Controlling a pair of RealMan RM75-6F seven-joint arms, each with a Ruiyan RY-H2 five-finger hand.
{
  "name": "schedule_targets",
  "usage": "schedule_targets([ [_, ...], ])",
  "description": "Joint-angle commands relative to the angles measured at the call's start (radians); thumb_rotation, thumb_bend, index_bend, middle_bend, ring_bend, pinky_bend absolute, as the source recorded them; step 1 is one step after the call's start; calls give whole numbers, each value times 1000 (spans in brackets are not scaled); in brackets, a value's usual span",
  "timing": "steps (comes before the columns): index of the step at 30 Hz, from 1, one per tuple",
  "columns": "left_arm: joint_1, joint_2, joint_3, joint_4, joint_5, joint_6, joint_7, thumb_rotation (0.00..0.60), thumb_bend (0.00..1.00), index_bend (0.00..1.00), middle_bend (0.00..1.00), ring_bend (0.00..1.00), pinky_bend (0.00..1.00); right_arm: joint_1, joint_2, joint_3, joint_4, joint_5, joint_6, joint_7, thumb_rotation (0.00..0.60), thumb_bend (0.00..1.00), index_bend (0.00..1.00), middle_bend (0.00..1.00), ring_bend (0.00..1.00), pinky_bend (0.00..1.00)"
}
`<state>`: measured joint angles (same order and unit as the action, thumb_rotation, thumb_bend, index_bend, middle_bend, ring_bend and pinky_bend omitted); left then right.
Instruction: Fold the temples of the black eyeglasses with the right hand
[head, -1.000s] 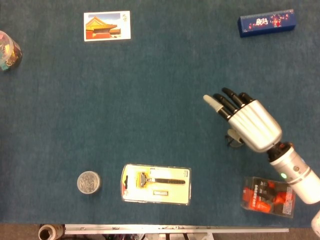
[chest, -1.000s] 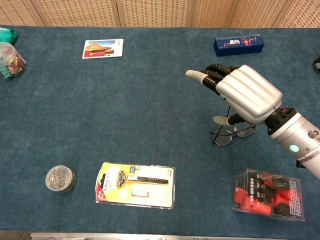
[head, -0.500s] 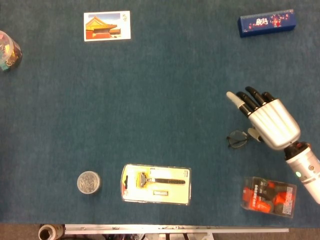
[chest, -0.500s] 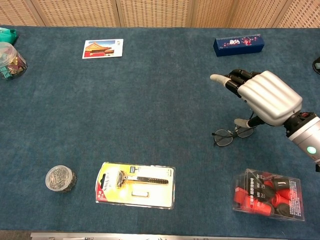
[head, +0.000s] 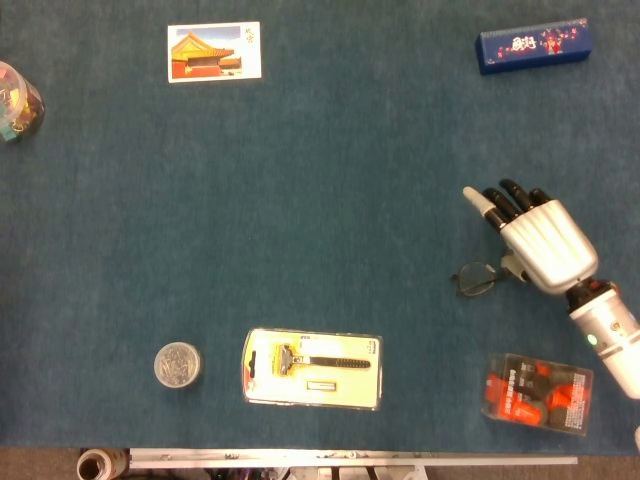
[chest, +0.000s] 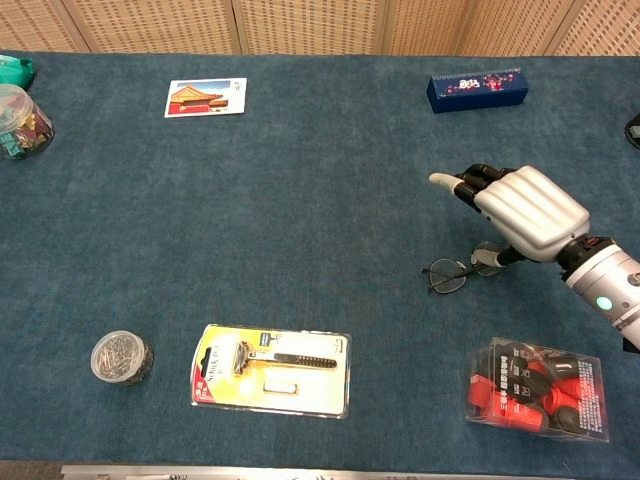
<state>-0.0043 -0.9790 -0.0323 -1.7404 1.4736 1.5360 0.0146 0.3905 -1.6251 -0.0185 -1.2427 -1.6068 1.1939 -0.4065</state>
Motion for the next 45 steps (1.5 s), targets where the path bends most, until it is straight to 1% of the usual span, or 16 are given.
schedule_targets([
  [1,-1,0,0,0,-1,-2,2,600,34,434,461,378,499,4,-14,3,24,11,-12,8,600,59,126,262,182,417],
  [5,-3,-1,-1,2,-6,-9,4,600,35,435,461,378,499,7,-19,5,31,11,-10,15,600,58,126,262,182,417],
  [8,-5,-1,-2,1,-10,-12,6,600,34,435,462,378,499,5,-3,8,6,-4,19,19,600,59,126,262,182,417],
  [14,-4,-1,-2,3,-11,-11,5,600,34,435,461,378,500,-13,77,8,-120,-55,114,-4,600,59,126,262,182,416],
  [17,-6,-2,-2,3,-11,-13,5,600,34,435,462,378,500,-32,142,10,-208,-85,177,-24,600,59,126,262,182,417],
  [21,-9,-7,-2,8,-9,-17,6,600,34,435,461,378,500,-65,232,16,-297,-96,243,-31,600,59,126,262,182,416],
  [27,-19,-18,3,11,-2,-33,21,600,35,435,462,378,499,-127,350,48,-355,-29,315,-20,600,59,157,266,182,417],
  [30,-24,-23,4,10,-2,-43,32,600,34,435,464,378,499,-162,385,59,-372,17,340,-8,600,59,180,266,182,417],
  [35,-31,-30,7,11,-3,-56,45,600,34,437,468,378,500,-210,416,69,-411,113,342,-28,600,59,195,269,182,417],
  [38,-36,-33,6,13,-7,-64,48,600,34,437,468,378,500,-235,420,65,-425,158,335,-29,600,59,213,269,182,417],
  [42,-42,-36,5,15,-16,-77,45,600,34,437,469,378,500,-252,416,63,-421,187,322,13,600,59,217,269,182,416],
  [45,-44,-39,4,18,-24,-82,53,600,34,437,469,378,500,-254,414,68,-408,188,316,37,600,59,217,269,182,417],
])
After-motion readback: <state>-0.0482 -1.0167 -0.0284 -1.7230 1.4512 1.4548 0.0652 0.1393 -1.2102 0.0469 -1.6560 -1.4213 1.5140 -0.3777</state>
